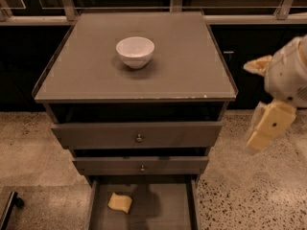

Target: Pick sponge from bottom drawer and place on counter

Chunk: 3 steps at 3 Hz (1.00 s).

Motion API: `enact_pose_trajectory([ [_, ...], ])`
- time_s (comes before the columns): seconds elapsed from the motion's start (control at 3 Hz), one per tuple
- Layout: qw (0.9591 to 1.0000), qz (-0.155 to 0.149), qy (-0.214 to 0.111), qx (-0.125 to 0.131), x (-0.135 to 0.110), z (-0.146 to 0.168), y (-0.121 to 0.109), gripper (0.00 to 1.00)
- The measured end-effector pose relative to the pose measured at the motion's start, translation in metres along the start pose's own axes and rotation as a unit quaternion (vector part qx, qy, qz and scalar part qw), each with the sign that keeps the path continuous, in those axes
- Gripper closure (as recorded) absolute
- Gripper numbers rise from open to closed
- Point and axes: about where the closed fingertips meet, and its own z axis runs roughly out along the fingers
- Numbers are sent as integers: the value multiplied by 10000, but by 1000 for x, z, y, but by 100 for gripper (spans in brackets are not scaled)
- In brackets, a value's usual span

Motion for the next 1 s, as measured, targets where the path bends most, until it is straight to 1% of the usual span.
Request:
enact_pose_trajectory([
  [0.33, 9965, 476, -648, -240, 7, 61, 35, 0],
  [0.67, 9908, 980, -823, -434, 20, 138, 56, 0],
  [1.0, 9901, 1078, -889, -125, 21, 147, 44, 0],
])
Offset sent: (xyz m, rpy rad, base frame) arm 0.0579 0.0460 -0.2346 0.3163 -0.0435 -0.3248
